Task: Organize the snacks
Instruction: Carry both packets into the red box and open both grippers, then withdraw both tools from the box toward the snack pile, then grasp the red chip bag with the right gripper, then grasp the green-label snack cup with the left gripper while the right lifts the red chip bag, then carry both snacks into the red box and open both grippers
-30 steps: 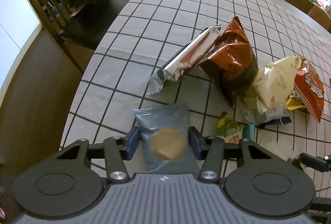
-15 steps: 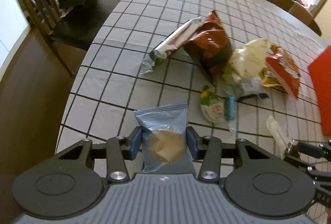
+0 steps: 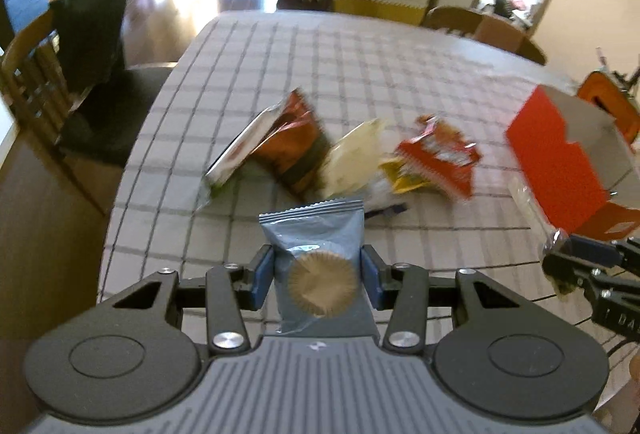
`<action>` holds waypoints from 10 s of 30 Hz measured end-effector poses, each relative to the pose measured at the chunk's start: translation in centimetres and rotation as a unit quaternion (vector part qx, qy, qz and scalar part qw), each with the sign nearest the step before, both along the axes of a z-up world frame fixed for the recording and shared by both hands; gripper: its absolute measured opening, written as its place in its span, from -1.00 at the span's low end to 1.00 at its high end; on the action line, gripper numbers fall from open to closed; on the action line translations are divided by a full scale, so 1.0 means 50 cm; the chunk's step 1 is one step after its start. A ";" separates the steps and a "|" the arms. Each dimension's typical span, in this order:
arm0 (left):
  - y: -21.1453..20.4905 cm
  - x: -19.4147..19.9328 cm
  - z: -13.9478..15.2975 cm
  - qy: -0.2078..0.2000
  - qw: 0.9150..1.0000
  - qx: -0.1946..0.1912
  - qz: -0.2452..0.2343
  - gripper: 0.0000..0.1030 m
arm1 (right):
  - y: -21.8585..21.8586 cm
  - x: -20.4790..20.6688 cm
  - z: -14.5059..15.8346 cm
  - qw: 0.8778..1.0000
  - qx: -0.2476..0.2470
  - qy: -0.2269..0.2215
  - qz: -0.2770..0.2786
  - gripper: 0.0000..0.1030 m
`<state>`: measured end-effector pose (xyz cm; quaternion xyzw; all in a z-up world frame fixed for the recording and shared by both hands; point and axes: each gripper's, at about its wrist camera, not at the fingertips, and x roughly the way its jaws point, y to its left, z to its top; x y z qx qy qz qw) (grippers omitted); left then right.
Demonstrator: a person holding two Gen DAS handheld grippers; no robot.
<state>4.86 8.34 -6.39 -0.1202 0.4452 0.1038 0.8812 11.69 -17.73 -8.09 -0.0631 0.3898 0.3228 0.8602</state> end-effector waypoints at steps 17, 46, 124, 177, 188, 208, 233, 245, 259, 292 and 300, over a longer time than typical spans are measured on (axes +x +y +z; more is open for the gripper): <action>-0.252 0.150 0.139 -0.078 0.989 0.008 -0.127 -0.12 | -0.196 0.092 0.135 0.991 0.054 -0.060 -0.103 -0.22; -0.616 0.478 0.007 0.034 0.976 0.045 -0.213 -0.12 | -0.445 0.392 -0.012 0.986 -0.033 0.037 -0.157 -0.22; -0.359 0.186 0.147 -0.094 0.978 0.014 -0.183 0.39 | -0.251 0.150 0.170 0.995 0.051 -0.034 -0.078 0.61; 0.054 0.054 -0.107 0.037 0.995 -0.002 0.090 0.68 | 0.172 0.363 -0.104 0.977 0.006 0.131 -0.170 0.92; 0.069 0.086 -0.144 0.053 0.994 -0.022 0.097 0.67 | 0.206 0.409 -0.160 0.951 -0.020 0.186 -0.245 0.90; 0.030 0.138 -0.167 0.096 0.994 0.035 0.043 -0.14 | 0.231 0.334 -0.138 0.980 -0.085 0.125 -0.130 0.70; 0.069 0.073 -0.157 0.070 0.994 -0.015 0.078 -0.17 | 0.100 0.181 -0.120 0.986 -0.070 0.132 -0.076 0.43; 0.041 0.019 -0.082 0.027 0.999 -0.017 0.041 -0.17 | 0.005 0.060 -0.016 0.992 -0.038 0.104 -0.063 0.22; -0.044 -0.001 0.019 -0.041 0.998 0.004 -0.056 -0.17 | -0.055 -0.003 0.109 0.994 0.000 0.035 -0.105 0.21; -0.502 0.312 0.095 -0.060 0.974 0.040 -0.217 -0.17 | -0.450 0.280 0.115 0.977 -0.006 0.010 -0.213 0.21; -0.588 0.400 0.026 -0.011 0.970 0.054 -0.235 -0.17 | -0.471 0.362 0.029 0.980 -0.043 0.058 -0.187 0.21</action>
